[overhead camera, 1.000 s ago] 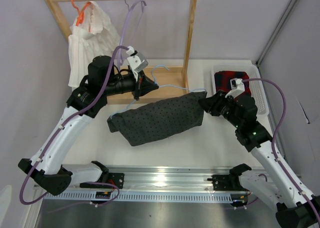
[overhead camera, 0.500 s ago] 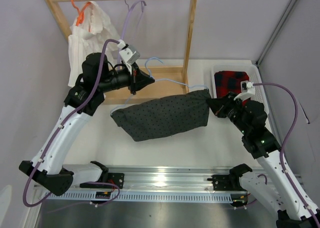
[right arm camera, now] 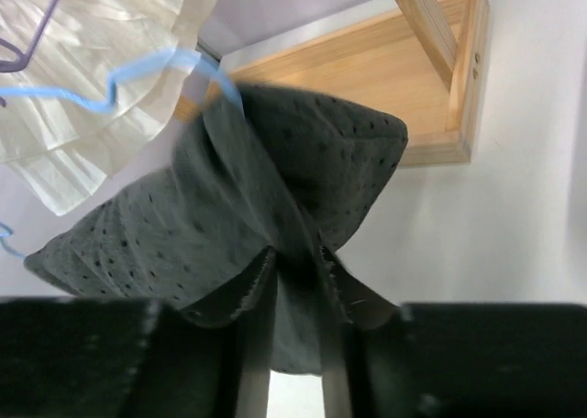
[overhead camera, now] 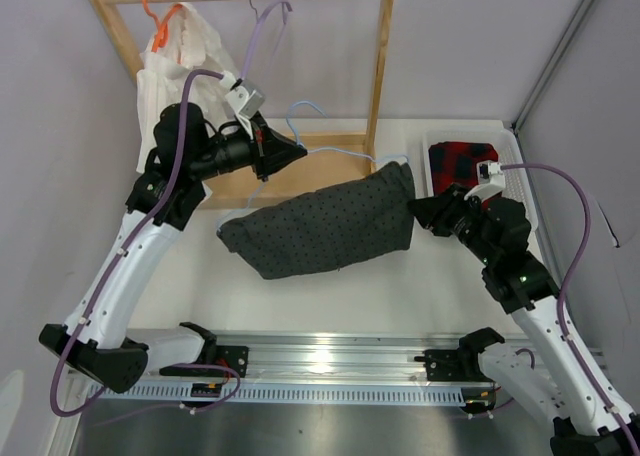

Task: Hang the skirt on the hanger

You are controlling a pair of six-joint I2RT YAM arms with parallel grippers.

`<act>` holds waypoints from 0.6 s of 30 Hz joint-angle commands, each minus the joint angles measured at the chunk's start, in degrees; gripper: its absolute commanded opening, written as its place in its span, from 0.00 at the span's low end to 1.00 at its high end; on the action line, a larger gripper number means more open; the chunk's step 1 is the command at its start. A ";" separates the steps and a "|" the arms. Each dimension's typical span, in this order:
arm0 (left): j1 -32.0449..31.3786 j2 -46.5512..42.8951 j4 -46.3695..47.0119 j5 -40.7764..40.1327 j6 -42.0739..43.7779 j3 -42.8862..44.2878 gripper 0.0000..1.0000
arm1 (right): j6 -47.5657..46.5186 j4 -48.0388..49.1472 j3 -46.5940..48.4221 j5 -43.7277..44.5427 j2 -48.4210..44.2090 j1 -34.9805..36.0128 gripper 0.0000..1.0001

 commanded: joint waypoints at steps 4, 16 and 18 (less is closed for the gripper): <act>1.55 -3.44 5.99 -1.82 -1.43 2.64 0.00 | -1.21 -2.86 3.71 1.02 1.22 0.54 0.64; 1.55 -2.31 -5.96 -17.11 -0.46 11.51 0.00 | -1.21 -6.91 13.90 2.78 6.31 0.89 0.74; 1.56 -1.87 -7.72 -18.00 -0.03 12.74 0.00 | -1.13 -7.26 14.70 2.43 6.93 0.98 0.74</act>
